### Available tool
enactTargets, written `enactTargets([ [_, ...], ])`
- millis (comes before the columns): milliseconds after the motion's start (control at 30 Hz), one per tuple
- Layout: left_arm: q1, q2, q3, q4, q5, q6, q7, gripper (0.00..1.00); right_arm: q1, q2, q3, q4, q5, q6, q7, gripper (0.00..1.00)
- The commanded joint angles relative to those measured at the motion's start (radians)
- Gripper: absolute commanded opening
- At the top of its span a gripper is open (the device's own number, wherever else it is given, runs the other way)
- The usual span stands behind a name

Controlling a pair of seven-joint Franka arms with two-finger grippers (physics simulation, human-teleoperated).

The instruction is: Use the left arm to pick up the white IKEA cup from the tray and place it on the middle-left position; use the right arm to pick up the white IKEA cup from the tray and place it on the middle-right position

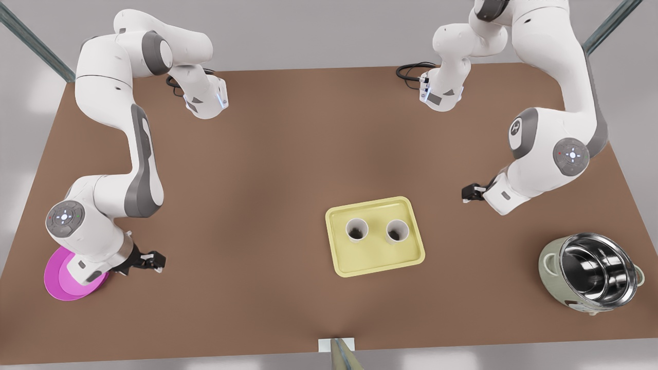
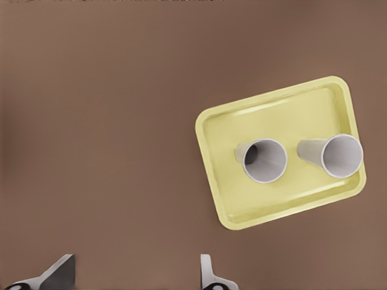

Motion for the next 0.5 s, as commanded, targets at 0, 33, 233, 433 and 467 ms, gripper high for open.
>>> enactTargets([
  [0,0.007,0.005,0.001,0.0,0.037,0.057,0.025,1.0,0.0,-0.001,0.001,0.001,0.001,0.031,-0.01,1.0],
  [33,0.005,0.005,0.001,0.002,0.034,0.055,0.02,1.0,0.0,-0.001,0.003,0.001,0.001,0.03,-0.01,1.0],
  [233,-0.229,0.079,-0.036,0.012,-0.012,0.113,-0.2,1.0,0.158,-0.021,0.21,0.022,0.074,0.002,0.086,1.0],
  [433,-0.309,0.221,-0.028,0.012,0.076,0.216,-0.382,1.0,0.44,0.1,0.205,0.043,0.061,0.148,0.235,1.0],
  [467,-0.309,0.252,-0.028,0.011,0.086,0.257,-0.379,1.0,0.475,0.124,0.202,0.077,0.061,0.148,0.241,1.0],
])
